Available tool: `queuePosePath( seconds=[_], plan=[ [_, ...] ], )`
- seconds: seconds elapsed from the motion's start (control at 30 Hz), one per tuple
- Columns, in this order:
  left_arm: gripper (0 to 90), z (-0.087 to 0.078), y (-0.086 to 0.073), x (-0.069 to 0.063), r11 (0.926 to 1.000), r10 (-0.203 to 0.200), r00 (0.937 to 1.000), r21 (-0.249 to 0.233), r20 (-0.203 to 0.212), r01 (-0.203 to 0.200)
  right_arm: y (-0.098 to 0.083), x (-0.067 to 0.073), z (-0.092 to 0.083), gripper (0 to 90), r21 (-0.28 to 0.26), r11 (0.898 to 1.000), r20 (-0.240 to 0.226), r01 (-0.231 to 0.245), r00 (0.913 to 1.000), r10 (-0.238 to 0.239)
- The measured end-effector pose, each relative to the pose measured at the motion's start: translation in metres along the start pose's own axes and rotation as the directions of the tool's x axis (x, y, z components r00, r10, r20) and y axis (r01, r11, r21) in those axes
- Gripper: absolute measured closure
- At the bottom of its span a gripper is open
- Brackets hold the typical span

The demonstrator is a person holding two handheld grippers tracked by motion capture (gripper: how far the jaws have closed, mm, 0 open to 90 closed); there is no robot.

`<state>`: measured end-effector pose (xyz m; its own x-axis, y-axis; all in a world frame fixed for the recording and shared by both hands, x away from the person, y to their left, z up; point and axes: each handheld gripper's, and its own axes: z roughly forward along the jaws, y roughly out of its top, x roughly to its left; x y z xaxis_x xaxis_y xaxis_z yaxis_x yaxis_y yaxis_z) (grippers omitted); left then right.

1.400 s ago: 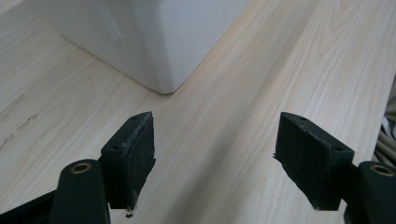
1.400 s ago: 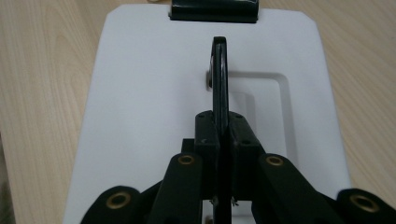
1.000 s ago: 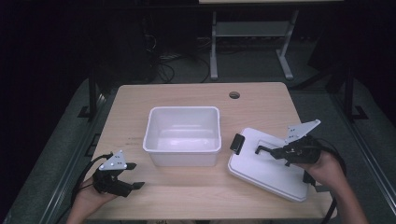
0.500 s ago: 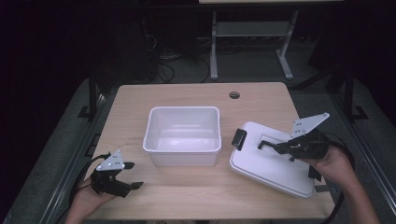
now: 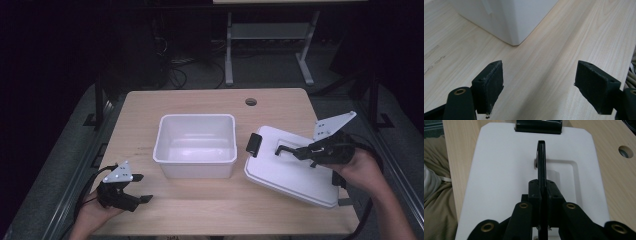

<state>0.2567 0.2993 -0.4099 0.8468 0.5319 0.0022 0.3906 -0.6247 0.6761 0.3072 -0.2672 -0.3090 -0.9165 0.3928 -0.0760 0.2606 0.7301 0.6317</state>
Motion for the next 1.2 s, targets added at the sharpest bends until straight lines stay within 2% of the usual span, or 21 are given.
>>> queuePosePath(
  seconds=[0.47, 1.2],
  plan=[
    [22.1, 0.0, 0.001, -0.001, 1.0, 0.006, 1.0, 0.003, -0.001, -0.006, 0.021, 0.001, -0.017, 84.1, -0.007, 0.999, 0.009, 0.034, 0.9994, -0.034],
    [22.2, 0.0, 0.0, 0.001, 1.0, 0.0, 1.0, 0.0, 0.003, 0.0, 0.047, 0.001, -0.013, 84.0, 0.005, 0.997, -0.02, 0.071, 0.9973, -0.071]
  ],
)
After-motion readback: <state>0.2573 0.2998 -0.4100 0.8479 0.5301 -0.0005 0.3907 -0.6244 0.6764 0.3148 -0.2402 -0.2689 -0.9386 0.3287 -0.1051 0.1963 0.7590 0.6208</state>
